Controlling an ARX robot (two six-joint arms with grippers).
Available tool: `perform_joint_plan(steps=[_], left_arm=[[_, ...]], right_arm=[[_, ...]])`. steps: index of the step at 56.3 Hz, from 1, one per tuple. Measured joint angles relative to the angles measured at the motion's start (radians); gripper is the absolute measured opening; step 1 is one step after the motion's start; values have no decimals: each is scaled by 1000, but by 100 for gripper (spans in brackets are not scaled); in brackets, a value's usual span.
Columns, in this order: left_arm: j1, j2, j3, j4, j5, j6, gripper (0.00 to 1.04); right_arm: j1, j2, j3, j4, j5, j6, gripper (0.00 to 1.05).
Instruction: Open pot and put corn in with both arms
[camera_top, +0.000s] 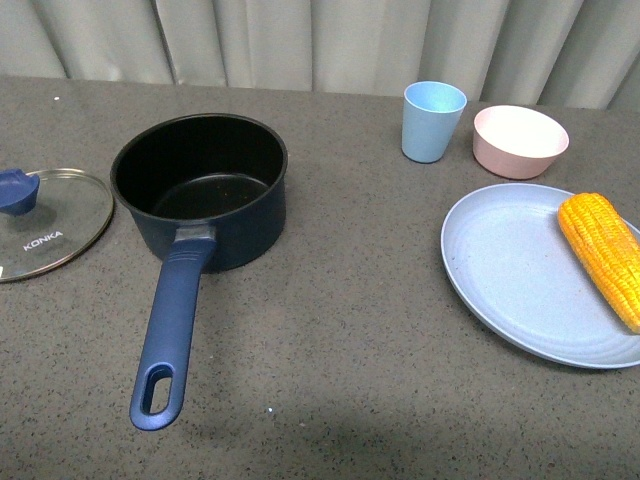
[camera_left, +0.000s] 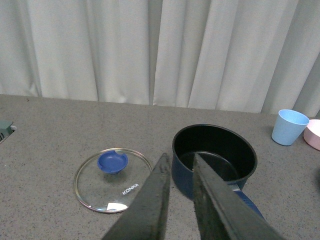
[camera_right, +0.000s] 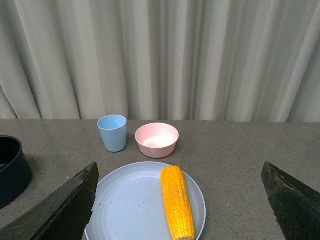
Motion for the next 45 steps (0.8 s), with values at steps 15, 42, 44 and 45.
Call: perform_joint_plan(steps=[15, 42, 44, 45], left_arm=[[0, -1, 0, 0, 0, 0, 66], [0, -1, 0, 0, 0, 3, 98], [0, -1, 0, 0, 0, 3, 98], [0, -1, 0, 0, 0, 3, 98]], right_arm=[[-11, 687, 127, 341, -35, -142, 95], [-19, 1694, 558, 372, 34, -131, 95], [-19, 1721, 577, 366, 40, -124, 95], [-19, 1737, 589, 363, 43, -120, 95]])
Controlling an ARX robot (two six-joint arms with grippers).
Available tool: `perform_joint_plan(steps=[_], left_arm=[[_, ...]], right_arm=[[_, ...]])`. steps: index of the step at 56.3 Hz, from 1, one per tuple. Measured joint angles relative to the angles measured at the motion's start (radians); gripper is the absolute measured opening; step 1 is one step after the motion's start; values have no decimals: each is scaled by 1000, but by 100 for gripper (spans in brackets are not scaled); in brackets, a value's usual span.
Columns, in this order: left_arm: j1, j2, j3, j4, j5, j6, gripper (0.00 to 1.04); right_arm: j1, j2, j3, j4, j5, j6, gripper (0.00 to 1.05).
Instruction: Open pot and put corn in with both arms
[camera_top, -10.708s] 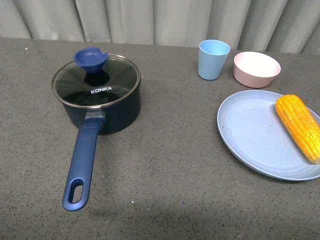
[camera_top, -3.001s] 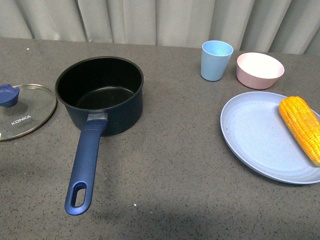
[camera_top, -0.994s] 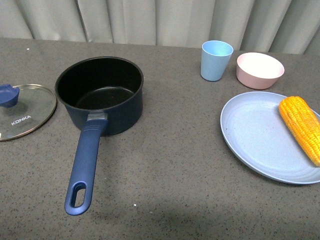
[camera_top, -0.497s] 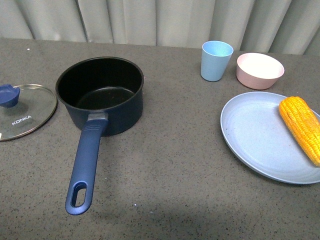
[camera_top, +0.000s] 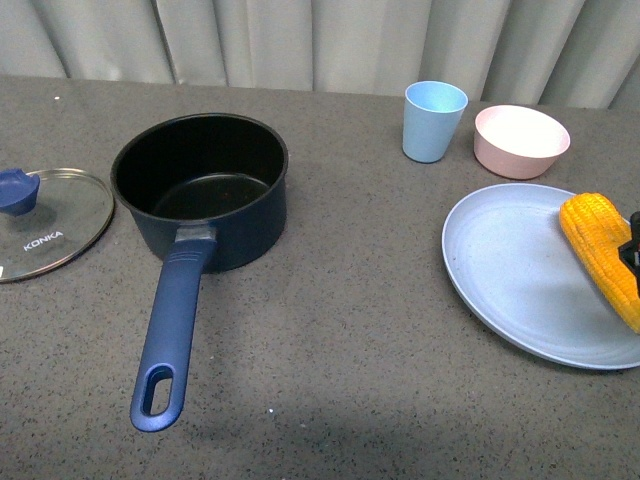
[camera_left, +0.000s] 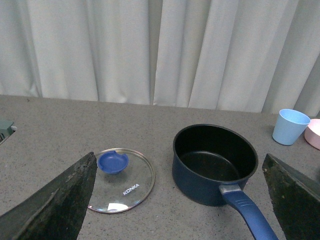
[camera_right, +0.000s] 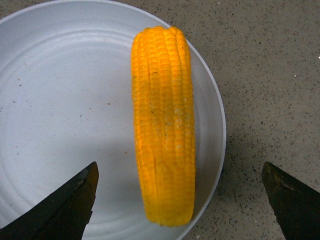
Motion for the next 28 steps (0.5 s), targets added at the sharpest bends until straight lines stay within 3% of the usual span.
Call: perform_joint_plan(steps=[28], left_arm=[[0, 0, 0, 0, 0, 0, 98]], right_arm=[[0, 213, 119, 14, 8, 75, 95]])
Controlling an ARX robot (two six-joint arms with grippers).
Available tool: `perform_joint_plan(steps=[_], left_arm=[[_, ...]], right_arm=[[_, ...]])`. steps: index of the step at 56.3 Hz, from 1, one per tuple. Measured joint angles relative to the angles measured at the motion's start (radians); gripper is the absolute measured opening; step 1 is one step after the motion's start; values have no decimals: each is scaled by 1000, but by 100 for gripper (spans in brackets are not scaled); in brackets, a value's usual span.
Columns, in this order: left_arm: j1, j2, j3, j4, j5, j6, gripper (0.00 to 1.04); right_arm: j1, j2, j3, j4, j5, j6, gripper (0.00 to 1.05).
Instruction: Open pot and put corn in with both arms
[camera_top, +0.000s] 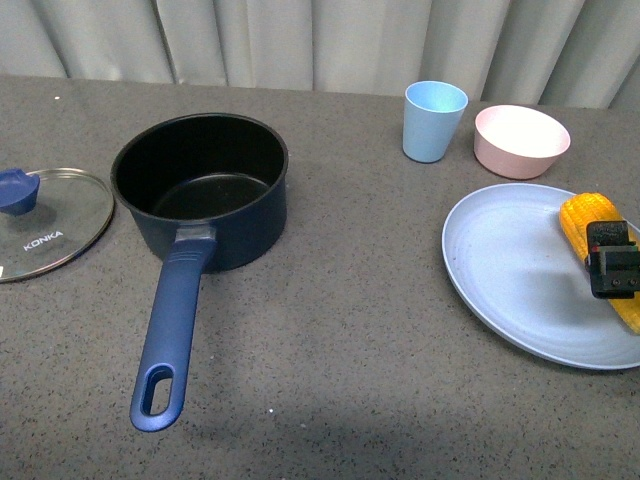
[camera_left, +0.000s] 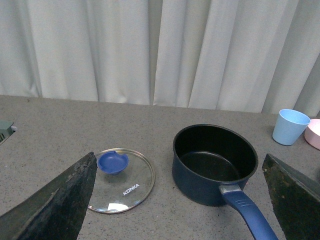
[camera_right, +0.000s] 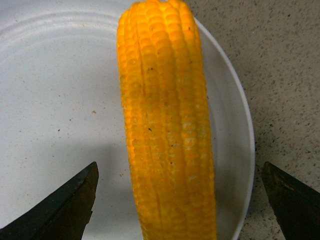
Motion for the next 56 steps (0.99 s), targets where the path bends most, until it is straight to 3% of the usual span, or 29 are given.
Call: perform_joint_plan(steps=[11, 19, 25, 37, 44, 56], left_arm=[[0, 0, 0, 0, 0, 0, 98], [0, 0, 0, 0, 0, 0, 98], [0, 0, 0, 0, 0, 0, 98], [0, 0, 0, 0, 0, 0, 98], [0, 0, 0, 0, 0, 0, 98], [0, 0, 0, 0, 0, 0, 98]], right_arm=[[3, 47, 31, -6, -6, 32, 95], [12, 56, 41, -10, -6, 44, 65], [14, 55, 44, -15, -9, 45, 49], [20, 42, 46, -30, -10, 42, 29], [42, -49, 23, -31, -73, 29, 20], [116, -190, 37, -47, -248, 4, 17]])
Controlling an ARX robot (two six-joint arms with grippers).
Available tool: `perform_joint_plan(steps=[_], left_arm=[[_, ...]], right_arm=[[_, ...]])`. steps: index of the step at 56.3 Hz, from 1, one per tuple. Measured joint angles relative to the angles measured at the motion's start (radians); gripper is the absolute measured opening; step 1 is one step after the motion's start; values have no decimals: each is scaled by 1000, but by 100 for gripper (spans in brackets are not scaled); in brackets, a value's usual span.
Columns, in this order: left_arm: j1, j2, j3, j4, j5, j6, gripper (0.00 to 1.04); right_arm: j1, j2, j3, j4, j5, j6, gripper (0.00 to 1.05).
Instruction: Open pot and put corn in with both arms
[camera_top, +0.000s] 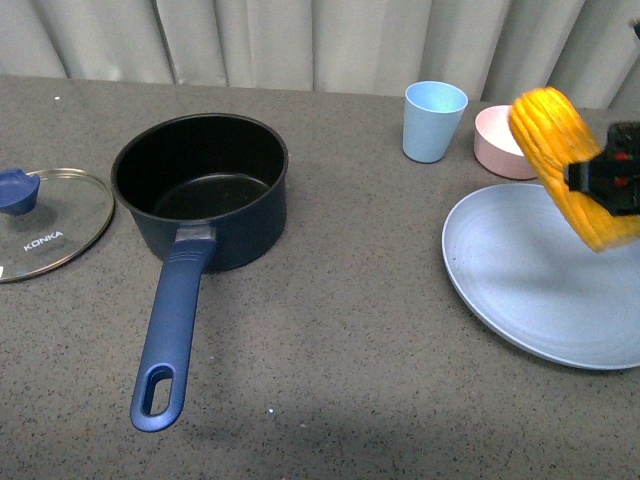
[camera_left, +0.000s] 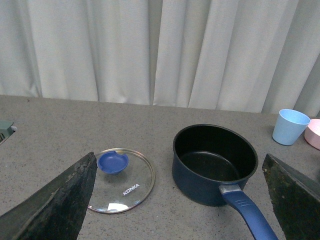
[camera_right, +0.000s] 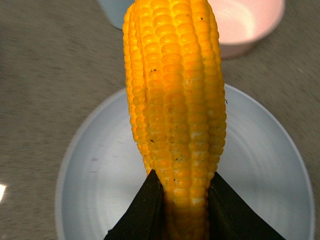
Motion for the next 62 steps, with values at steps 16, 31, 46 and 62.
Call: perform_joint_plan(steps=[16, 31, 46, 62], left_arm=[[0, 0, 0, 0, 0, 0, 98], [0, 0, 0, 0, 0, 0, 98], [0, 0, 0, 0, 0, 0, 98], [0, 0, 0, 0, 0, 0, 98]], right_arm=[[206, 82, 203, -118, -126, 33, 13], [359, 237, 449, -209, -120, 91, 13], [438, 370, 656, -297, -109, 115, 13], [489, 484, 832, -371, -88, 124, 13]])
